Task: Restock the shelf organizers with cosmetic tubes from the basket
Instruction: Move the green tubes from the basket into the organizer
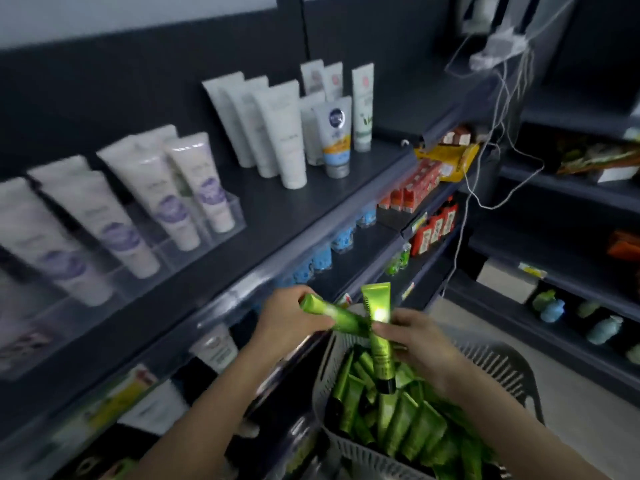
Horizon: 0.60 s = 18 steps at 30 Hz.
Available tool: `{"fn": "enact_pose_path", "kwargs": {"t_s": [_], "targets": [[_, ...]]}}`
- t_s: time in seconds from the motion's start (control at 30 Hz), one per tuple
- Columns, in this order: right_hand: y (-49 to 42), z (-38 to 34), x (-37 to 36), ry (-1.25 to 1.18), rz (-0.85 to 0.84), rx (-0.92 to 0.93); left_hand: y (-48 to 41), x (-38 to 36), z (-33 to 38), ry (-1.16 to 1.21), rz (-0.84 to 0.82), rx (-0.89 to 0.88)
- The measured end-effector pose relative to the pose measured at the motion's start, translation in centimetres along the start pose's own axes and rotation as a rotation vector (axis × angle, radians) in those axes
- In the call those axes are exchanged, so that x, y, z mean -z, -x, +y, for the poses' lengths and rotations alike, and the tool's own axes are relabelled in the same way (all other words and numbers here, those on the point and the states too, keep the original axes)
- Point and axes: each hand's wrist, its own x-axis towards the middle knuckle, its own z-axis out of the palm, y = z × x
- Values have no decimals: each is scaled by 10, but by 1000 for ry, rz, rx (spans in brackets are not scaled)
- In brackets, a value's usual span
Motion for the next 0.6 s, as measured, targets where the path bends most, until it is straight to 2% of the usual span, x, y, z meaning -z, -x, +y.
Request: {"fn": "enact_pose_path", "kwargs": {"t_s": [0.3, 0.43, 0.6], "targets": [[41, -84, -137, 71, -322, 293, 87, 145, 11, 294, 314, -31], [68, -106, -205, 99, -452, 372, 129, 207, 2, 305, 481, -62], [100, -109, -293, 132, -592, 483, 189, 270, -12, 268, 608, -129]]}}
